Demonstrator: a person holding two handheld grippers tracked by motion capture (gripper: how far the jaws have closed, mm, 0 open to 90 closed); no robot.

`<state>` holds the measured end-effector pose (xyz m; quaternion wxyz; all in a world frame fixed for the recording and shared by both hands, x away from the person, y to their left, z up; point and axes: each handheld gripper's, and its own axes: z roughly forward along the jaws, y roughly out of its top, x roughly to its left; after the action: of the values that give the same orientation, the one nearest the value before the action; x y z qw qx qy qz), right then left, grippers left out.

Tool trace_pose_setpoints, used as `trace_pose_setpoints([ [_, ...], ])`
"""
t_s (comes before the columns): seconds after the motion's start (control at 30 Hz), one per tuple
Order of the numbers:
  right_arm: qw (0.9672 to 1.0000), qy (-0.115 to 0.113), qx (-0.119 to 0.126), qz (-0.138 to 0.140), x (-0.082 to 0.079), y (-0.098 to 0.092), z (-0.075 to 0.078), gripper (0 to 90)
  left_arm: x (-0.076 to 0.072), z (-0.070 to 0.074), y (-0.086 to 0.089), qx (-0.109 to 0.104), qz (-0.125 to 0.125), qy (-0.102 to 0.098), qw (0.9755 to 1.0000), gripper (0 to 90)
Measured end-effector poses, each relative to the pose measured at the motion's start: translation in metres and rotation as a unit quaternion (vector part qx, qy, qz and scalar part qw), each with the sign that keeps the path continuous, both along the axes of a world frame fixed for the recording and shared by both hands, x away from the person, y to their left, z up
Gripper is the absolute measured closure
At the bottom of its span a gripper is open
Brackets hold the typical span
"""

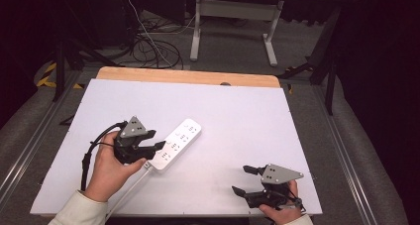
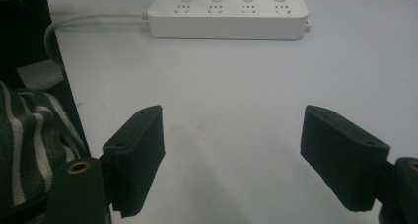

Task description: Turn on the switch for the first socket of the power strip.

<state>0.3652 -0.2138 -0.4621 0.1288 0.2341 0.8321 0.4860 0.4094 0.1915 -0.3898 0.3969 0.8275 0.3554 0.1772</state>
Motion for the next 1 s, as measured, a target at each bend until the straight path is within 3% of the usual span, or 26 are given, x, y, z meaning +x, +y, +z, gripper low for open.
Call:
trace_pose_setpoints([
  [0.03, 1.0000, 0.000, 0.000, 0.000, 0.000, 0.000, 0.000, 25.1, -0.001, 0.001, 0.001, -0.011, 0.000, 0.003, 0.9999, 45.3],
  [0.27, 1.0000, -0.001, 0.000, 0.001, 0.000, 0.000, 0.000, 25.1, -0.012, 0.008, 0.009, -0.028, -0.009, -0.010, 0.9995, 31.7],
  [0.53, 1.0000, -0.001, 0.001, 0.000, 0.000, -0.001, 0.000, 25.1, -0.026, 0.014, 0.023, -0.045, -0.026, -0.036, 0.9980, 21.0],
  [0.73, 1.0000, -0.002, 0.004, 0.000, 0.000, -0.001, 0.001, 24.9, -0.035, 0.009, 0.036, -0.055, -0.045, -0.061, 0.9956, 17.6],
  [1.0, 1.0000, -0.002, 0.004, -0.001, -0.001, -0.001, 0.001, 24.5, -0.048, 0.000, 0.058, -0.070, -0.049, -0.097, 0.9917, 13.8],
])
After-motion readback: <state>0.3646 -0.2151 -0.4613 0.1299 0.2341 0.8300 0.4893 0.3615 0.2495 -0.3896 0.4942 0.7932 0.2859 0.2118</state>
